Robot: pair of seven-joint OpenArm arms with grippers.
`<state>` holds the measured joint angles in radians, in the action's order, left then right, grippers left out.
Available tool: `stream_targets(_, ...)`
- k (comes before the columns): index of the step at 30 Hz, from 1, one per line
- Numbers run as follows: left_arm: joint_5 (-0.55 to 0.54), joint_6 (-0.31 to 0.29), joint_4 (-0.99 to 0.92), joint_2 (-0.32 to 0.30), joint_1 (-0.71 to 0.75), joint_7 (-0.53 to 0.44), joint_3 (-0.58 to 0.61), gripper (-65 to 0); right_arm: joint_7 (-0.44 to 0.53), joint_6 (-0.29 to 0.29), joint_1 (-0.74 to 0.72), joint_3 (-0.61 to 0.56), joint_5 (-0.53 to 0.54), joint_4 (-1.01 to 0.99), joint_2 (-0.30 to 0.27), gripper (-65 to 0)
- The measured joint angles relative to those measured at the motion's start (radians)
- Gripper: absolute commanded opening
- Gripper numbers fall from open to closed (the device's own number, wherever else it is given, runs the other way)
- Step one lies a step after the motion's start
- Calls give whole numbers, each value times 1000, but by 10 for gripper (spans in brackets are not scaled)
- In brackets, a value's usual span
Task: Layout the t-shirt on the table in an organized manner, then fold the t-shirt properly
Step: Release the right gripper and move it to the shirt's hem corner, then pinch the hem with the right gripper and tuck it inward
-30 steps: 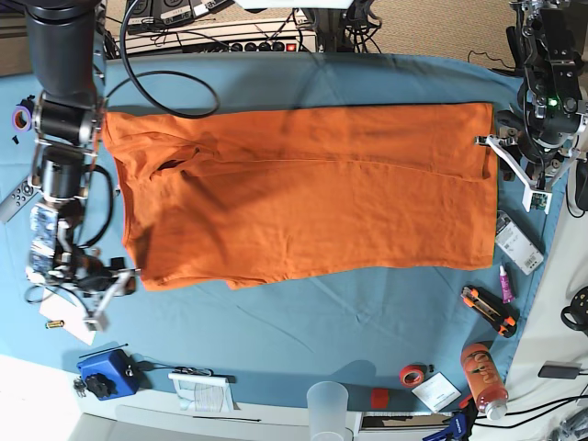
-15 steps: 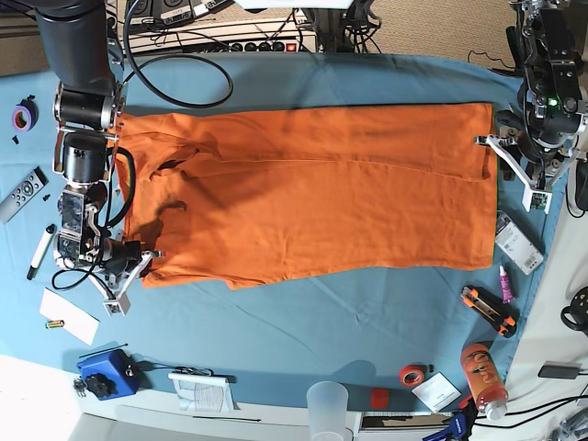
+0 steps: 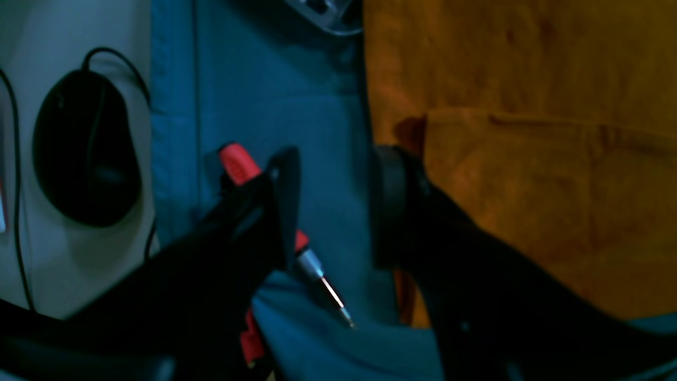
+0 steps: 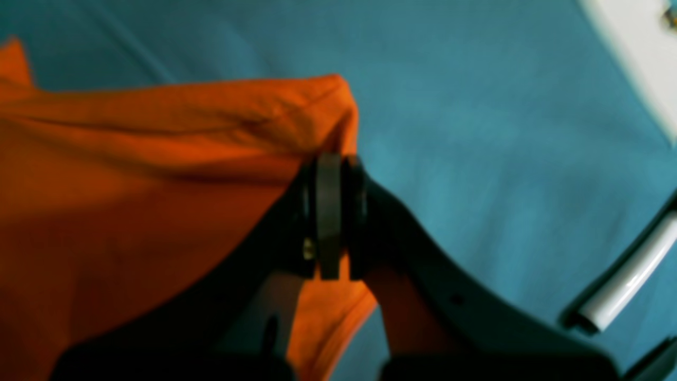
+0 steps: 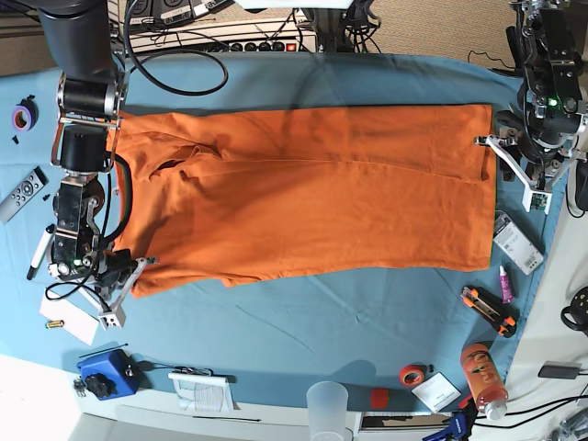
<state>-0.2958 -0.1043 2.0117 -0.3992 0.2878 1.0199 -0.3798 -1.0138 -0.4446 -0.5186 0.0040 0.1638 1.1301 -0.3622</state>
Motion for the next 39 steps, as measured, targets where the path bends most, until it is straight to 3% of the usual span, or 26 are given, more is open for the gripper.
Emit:
stream_targets(15,0,0,0,0,0,0,0,-424,-74,1,423,-2,3,579,-3,-650)
stream_targets(21,0,0,0,0,0,0,0,-424,-69,-1,557,-3,2,619,-3,-650)
stream_targets(30,0,0,0,0,0,0,0,-424,-59,-14,585,-3,2,619,-3,-650)
stream_targets(33,0,0,0,0,0,0,0,-424,-69,-59,585,-3,5,619,-3,-554)
stream_targets(35,0,0,0,0,0,0,0,-424,-142,-63,577,-3,48,619,-3,-500)
stream_targets(37,0,0,0,0,0,0,0,-424,-211,-55,555,-3,106,619,-3,-499)
stream_targets(39,0,0,0,0,0,0,0,-424,-217,-53,523,-2,147,627,-3,-499)
